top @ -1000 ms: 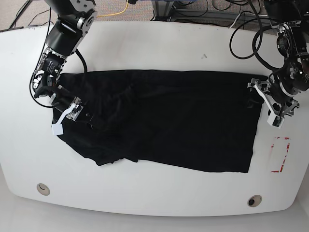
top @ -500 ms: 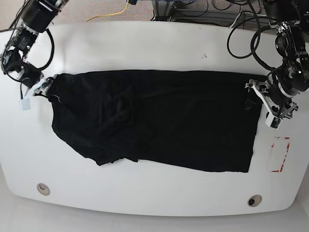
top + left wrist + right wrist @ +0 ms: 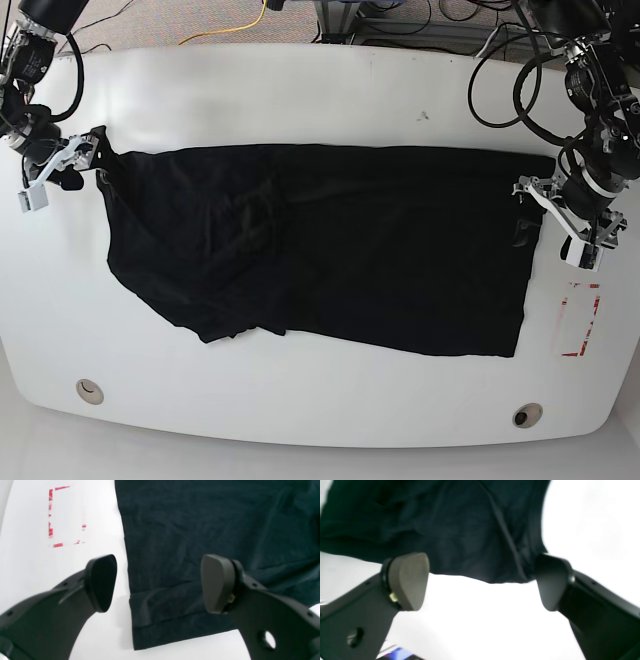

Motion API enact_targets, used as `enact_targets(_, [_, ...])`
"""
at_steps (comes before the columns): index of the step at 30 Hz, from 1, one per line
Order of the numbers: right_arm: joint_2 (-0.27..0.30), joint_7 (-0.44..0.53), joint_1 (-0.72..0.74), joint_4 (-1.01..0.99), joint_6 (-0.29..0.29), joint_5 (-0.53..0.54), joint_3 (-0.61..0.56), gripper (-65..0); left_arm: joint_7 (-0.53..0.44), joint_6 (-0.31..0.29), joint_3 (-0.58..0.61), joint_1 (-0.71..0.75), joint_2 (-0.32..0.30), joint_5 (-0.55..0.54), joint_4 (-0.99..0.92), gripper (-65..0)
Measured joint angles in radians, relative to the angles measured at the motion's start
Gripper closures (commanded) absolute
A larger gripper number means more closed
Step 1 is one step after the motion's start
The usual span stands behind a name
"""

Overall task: Layout the t-shirt on the table in an organized manner, then fold the t-shirt properly
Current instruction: 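Smooth the shirt edge with the right gripper and regrasp its corner, then grasp the shirt's corners with both grippers at the same edge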

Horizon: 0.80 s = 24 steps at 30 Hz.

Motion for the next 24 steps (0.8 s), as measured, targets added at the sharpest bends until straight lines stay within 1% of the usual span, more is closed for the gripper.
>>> enact_targets(3, [-0.015, 0.013, 0.008, -0.001, -0.001, -0.086, -0.001, -65.0, -0.024, 0.0, 0.0, 0.001, 0.0, 0.001, 0.0, -48.5])
enact_targets(7, [-0.056, 0.008, 0.032, -0.002, 0.0, -0.232, 0.0, -65.0, -0.036, 0.0, 0.0, 0.002, 0.0, 0.001, 0.0, -48.5])
enact_targets(10, [-0.084, 0.024, 0.062, -0.003, 0.006, -0.344, -0.003, -65.0, -0.036, 0.0, 0.0, 0.002, -0.001, 0.001, 0.0, -48.5])
enact_targets(14, [-0.121, 0.092, 0.092, -0.003, 0.004, -0.49, -0.003, -65.0, -0.036, 0.0, 0.0, 0.002, 0.0, 0.001, 0.0, -48.5])
enact_targets(18, [-0.157, 0.116, 0.111, -0.013, 0.003, -0.623, -0.018, -65.0, -0.036, 0.0, 0.0, 0.002, -0.001, -0.002, 0.0, -48.5])
enact_targets(20, [-0.166, 0.127, 0.126, -0.044, 0.0, -0.654, -0.039, -65.0, -0.036, 0.0, 0.0, 0.002, -0.001, -0.001, 0.0, -48.5])
enact_targets(21, [-0.171, 0.145, 0.13, -0.057, 0.009, -0.657, -0.042, -65.0, -0.036, 0.0, 0.0, 0.002, -0.001, 0.0, 0.0, -48.5])
enact_targets(24, [-0.181, 0.198, 0.138, -0.101, 0.008, -0.646, -0.053, -65.0, -0.036, 0.0, 0.0, 0.002, 0.0, 0.0, 0.0, -48.5])
